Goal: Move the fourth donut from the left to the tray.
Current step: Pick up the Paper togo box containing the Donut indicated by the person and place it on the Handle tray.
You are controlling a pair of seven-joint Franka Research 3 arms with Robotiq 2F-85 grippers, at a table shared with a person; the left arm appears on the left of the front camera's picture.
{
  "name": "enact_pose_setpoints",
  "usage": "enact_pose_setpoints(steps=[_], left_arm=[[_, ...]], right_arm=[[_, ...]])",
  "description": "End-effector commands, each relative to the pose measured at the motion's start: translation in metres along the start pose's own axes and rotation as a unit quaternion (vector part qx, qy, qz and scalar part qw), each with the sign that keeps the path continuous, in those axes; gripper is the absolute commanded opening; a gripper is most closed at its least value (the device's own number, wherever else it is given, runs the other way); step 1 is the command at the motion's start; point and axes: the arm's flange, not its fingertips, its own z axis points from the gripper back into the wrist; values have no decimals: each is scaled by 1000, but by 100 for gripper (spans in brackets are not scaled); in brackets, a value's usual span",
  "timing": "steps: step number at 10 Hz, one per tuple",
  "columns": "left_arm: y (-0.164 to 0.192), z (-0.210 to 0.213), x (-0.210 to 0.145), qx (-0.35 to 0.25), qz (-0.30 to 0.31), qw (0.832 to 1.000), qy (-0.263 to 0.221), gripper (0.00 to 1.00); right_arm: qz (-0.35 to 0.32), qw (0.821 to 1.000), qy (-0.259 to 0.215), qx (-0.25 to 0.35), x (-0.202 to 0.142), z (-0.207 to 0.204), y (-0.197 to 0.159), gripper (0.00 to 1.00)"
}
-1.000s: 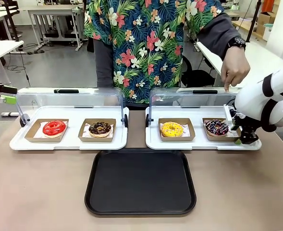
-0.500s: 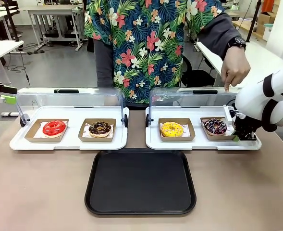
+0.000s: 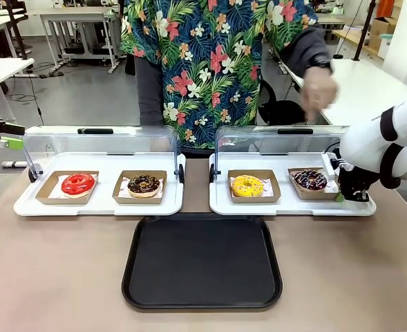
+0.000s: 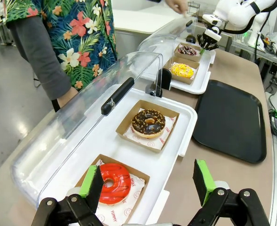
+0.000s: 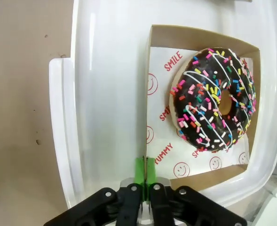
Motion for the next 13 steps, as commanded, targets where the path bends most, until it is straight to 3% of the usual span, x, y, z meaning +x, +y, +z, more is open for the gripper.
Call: enact_pose_setpoints(steps=[1, 3, 7, 10, 13], left_arm=[[-2, 0, 2, 2, 0, 1000, -1, 100], [-2, 0, 2, 2, 0, 1000, -1, 100], [-2, 0, 2, 2, 0, 1000, -1, 100], [-2, 0, 2, 2, 0, 1000, -1, 100], [-2, 0, 2, 2, 0, 1000, -1, 100]], right_arm=[[0, 1000, 1, 2, -1, -2, 1, 0], [0, 1000, 0, 2, 0, -2, 1, 2], [-23, 998, 13, -49, 23, 68, 19, 2], [-28, 999, 16, -38, 68, 102, 39, 2], [-79, 996, 19, -24, 128, 101, 71, 2]])
